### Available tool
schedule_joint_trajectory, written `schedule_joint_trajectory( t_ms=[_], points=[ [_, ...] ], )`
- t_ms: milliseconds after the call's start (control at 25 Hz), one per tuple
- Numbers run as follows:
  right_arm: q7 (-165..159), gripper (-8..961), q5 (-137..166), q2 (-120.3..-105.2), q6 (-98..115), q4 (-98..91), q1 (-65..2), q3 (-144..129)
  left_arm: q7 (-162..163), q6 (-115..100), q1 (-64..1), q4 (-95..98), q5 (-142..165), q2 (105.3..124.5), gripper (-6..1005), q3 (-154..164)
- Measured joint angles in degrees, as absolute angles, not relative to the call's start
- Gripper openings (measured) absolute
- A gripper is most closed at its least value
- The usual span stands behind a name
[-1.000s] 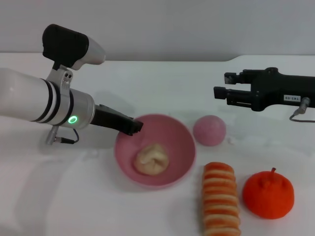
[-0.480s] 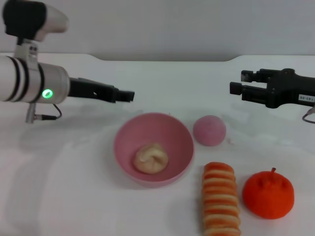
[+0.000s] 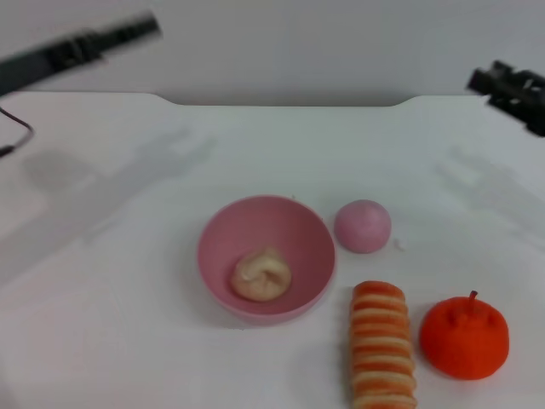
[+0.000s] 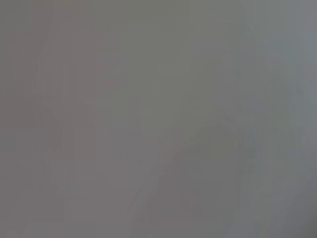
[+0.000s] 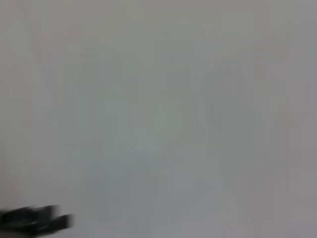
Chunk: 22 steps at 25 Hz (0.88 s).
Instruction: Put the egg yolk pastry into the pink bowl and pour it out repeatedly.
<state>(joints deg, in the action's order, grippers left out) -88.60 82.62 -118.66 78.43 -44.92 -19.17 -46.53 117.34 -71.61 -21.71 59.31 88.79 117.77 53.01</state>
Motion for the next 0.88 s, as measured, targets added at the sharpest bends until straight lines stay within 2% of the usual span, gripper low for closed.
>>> schedule_joint_trajectory(
  t_ms=[240, 520, 880],
  points=[
    [-73.88, 561, 66.28, -118.7, 78.87, -30.11, -17.18, -42.46, 93.05, -76.57, -16.68, 47.43, 68.59, 118.03, 601, 43.78],
    [-41.46, 561, 45.34, -118.95, 81.88, -10.06, -15.97, -41.04, 54.63, -78.77, -11.85, 32.91, 52.47, 118.56, 601, 41.88],
    [-22.24, 560, 38.33, -119.18, 83.95, 3.94, -15.21, -41.0, 14.97, -86.79, -12.82, 10.14, 41.28, 118.61, 600, 41.81]
  ],
)
